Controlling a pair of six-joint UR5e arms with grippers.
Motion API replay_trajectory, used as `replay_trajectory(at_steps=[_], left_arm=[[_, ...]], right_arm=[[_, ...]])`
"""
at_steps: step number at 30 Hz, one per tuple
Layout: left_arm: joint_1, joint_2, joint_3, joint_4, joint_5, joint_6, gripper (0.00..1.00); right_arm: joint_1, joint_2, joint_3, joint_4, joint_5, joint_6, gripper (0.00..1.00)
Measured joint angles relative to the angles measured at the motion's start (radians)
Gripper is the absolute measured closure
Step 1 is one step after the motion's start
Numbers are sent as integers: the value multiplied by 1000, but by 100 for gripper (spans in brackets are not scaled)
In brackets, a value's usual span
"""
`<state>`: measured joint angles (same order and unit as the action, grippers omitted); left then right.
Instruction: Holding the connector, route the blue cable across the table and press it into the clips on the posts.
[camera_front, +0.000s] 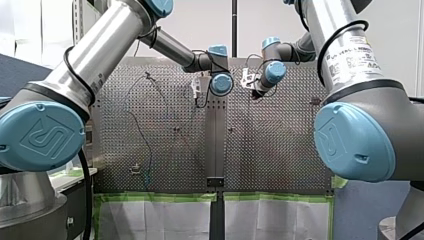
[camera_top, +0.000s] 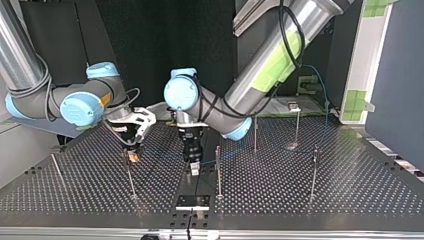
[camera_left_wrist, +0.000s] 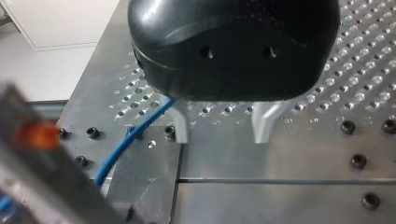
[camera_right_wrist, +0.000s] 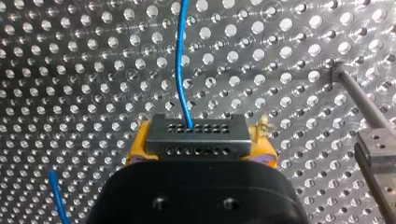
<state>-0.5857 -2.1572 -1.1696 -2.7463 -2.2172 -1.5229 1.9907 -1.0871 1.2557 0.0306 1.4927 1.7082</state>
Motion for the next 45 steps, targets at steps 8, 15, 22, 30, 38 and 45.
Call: replay_trajectory(at_steps=[8, 15, 22, 30, 38, 45], left_arm=[[-8, 0, -2, -60, -19, -18, 100], [-22, 0, -19, -89, -63, -26, 100], [-39, 28, -70, -68, -73, -31, 100], [-58, 91, -136, -5, -62, -28, 100], [-77, 102, -206, 64, -2, -33, 100], [-62, 98, -268, 127, 38, -45, 100]], right_arm=[[-2, 0, 0, 0, 0, 0, 100], [-4, 0, 0, 5, -2, 2, 100], [1, -8, 11, 28, -3, 1, 100], [6, -45, 74, 34, 0, -1, 100], [17, -51, 147, 34, 0, -9, 100], [17, -76, 177, 34, 0, -12, 100]])
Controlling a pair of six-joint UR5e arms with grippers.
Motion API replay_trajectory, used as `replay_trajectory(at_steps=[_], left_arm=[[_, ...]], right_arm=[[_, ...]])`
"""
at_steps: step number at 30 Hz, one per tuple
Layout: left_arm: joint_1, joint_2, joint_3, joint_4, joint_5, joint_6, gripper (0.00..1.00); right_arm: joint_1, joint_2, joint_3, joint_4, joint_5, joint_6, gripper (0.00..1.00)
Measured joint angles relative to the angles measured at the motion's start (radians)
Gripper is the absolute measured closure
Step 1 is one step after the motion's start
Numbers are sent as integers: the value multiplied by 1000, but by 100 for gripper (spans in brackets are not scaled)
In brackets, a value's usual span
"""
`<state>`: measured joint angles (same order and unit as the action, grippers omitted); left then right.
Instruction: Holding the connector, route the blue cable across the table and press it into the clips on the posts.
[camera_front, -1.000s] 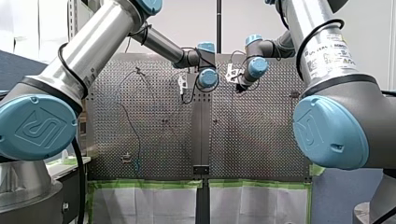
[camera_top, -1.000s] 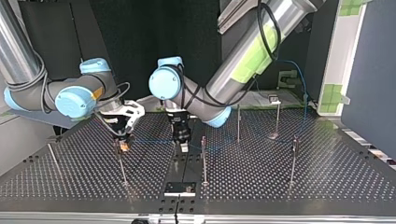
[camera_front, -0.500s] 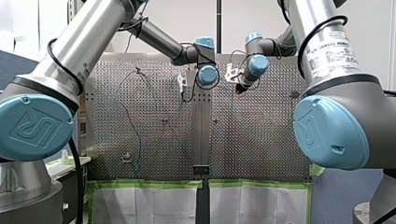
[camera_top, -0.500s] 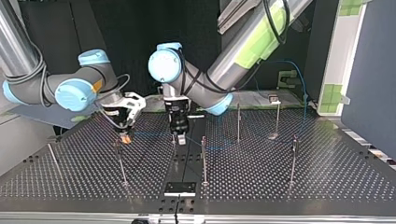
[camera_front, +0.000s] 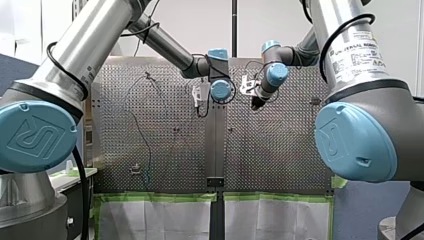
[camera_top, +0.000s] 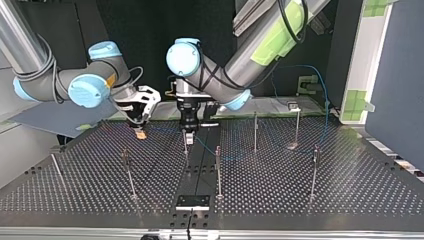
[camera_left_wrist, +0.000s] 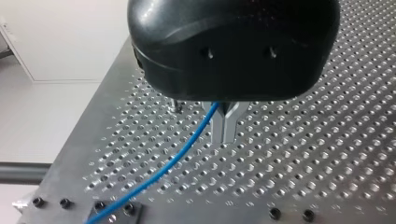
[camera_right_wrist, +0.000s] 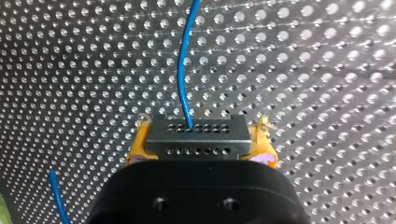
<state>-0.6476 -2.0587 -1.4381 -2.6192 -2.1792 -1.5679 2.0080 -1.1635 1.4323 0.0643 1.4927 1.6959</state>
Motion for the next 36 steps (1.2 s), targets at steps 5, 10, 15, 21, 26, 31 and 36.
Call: replay_trajectory(at_steps=[5, 10, 15, 21, 26, 31, 36], left_arm=[[12, 0, -49, 49, 11, -7, 100], [8, 0, -94, 94, 34, -8, 100], [1, -1, -143, 144, 66, -10, 100], [-6, -29, -195, 195, 84, -18, 100], [-6, -67, -235, 235, 93, -34, 100], [0, -99, -274, 259, 107, -44, 100], [4, -107, -318, 243, 142, -48, 100]], right_arm=[[-3, -12, 12, -1, 1, -2, 100], [4, -14, 23, -3, 3, -8, 100], [14, -14, 28, -5, 4, -20, 100], [19, -13, 61, -31, 6, -17, 100], [19, -13, 103, -73, 5, -6, 100], [17, -9, 126, -115, 4, 0, 100], [18, 12, 139, -157, -2, -3, 100]])
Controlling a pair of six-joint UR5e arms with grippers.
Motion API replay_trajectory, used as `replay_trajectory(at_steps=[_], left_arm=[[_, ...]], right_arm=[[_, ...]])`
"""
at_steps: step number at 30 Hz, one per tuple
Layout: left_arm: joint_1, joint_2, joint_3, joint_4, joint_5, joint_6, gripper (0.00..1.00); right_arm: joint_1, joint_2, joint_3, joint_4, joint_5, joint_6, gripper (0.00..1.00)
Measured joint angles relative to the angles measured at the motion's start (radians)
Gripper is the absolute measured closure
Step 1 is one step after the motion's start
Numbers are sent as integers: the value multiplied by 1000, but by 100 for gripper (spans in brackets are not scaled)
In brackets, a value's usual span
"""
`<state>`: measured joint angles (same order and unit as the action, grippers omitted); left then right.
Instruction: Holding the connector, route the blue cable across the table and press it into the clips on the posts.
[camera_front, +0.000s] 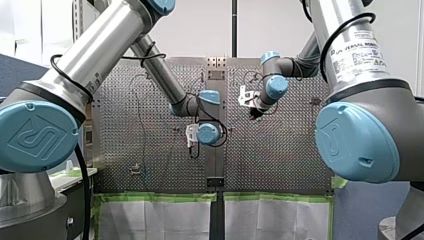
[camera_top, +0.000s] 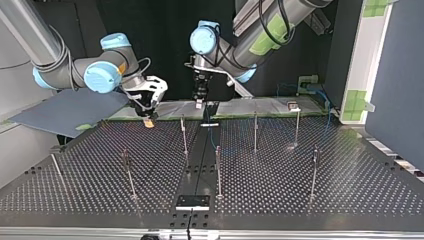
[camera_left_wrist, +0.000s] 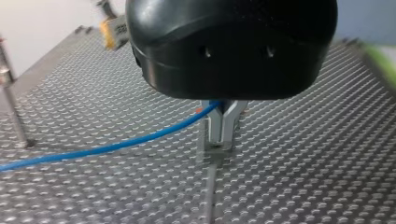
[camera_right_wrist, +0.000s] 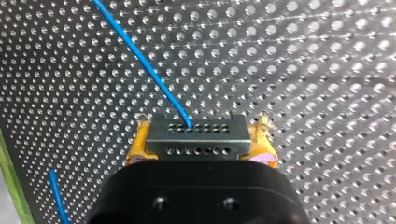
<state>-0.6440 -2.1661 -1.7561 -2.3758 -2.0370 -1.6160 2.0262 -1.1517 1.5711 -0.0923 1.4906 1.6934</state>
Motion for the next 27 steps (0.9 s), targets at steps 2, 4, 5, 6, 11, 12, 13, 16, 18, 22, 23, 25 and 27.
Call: replay_trajectory(at_steps=[2, 4, 5, 6, 11, 12, 13, 16, 18, 22, 23, 25, 27], left_arm=[[0, -1, -18, -13, 14, 0, 100], [0, -1, -33, -25, 26, -1, 100], [1, -2, -42, -33, 34, -1, 100], [1, -2, -46, -38, 39, -1, 100], [4, -2, -30, -70, 67, -14, 100], [5, -2, -24, -75, 71, -18, 100], [5, -2, -17, -80, 76, -20, 100], [10, -2, 6, -99, 89, -26, 100], [15, -2, 23, -110, 95, -30, 100], [29, -3, 57, -119, 107, -42, 100], [34, -5, 68, -121, 111, -46, 100], [42, -13, 84, -128, 118, -49, 100], [48, -26, 102, -140, 121, -50, 100]], right_arm=[[0, 15, 2, -10, -2, -2, 100], [-1, 28, 3, -14, -3, -4, 100], [-1, 35, 3, -16, -3, -5, 100], [-3, 44, 3, -17, -3, -6, 100], [-11, 79, 3, -36, -6, -2, 100], [-13, 83, 4, -42, -7, -1, 100], [-15, 87, 4, -47, -8, -1, 100], [-21, 92, 4, -58, -10, 0, 100], [-27, 94, 4, -68, -13, 2, 100], [-38, 95, 3, -78, -18, 7, 100], [-41, 96, 4, -81, -19, 7, 100], [-45, 96, 3, -84, -21, 8, 100], [-49, 97, 4, -86, -24, 8, 100]])
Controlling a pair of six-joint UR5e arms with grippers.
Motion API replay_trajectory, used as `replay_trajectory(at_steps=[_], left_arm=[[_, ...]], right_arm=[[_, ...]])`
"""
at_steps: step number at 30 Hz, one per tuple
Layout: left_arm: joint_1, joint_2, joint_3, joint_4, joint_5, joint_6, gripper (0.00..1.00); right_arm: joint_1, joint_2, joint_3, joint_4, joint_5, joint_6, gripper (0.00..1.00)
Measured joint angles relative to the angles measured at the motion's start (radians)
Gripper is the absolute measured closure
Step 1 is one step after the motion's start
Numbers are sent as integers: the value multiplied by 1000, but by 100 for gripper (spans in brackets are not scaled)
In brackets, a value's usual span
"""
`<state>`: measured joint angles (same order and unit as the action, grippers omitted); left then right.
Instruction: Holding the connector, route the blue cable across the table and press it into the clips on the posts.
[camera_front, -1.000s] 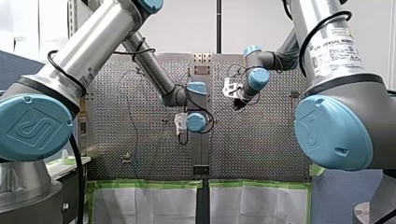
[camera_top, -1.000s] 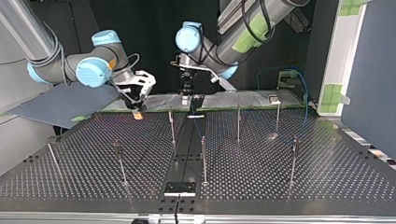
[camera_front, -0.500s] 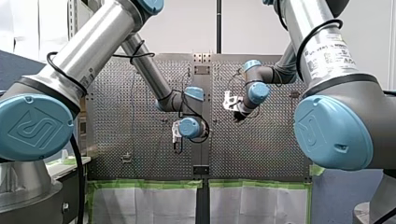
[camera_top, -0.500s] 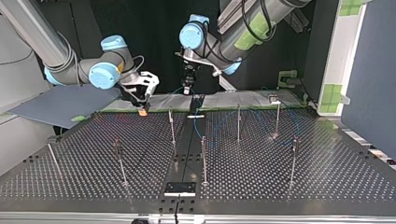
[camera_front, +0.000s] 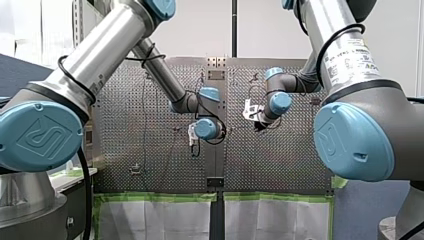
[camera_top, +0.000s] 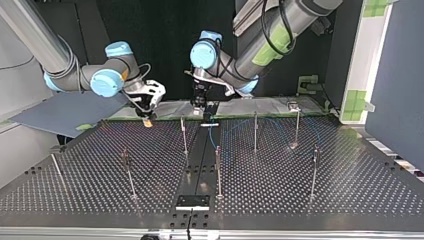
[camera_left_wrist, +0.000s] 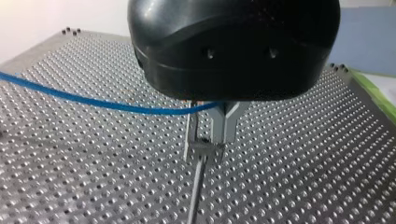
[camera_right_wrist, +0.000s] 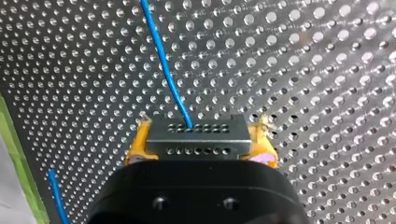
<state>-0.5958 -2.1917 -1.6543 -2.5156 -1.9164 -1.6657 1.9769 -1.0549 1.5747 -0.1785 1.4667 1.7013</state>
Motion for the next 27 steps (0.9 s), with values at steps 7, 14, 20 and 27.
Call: replay_trajectory(at_steps=[7, 14, 20, 27], left_arm=[[24, -59, 62, -30, 9, -14, 100], [56, -87, 121, -33, 37, -17, 100], [82, -88, 162, -44, 63, -17, 100], [106, -89, 186, -53, 92, -17, 100]], right_arm=[[-10, 2, 0, -2, -6, 0, 100], [-22, 4, -2, -7, -6, 0, 100], [-37, 6, -10, -10, -10, 0, 100], [-62, 6, -22, -10, -12, 1, 100]])
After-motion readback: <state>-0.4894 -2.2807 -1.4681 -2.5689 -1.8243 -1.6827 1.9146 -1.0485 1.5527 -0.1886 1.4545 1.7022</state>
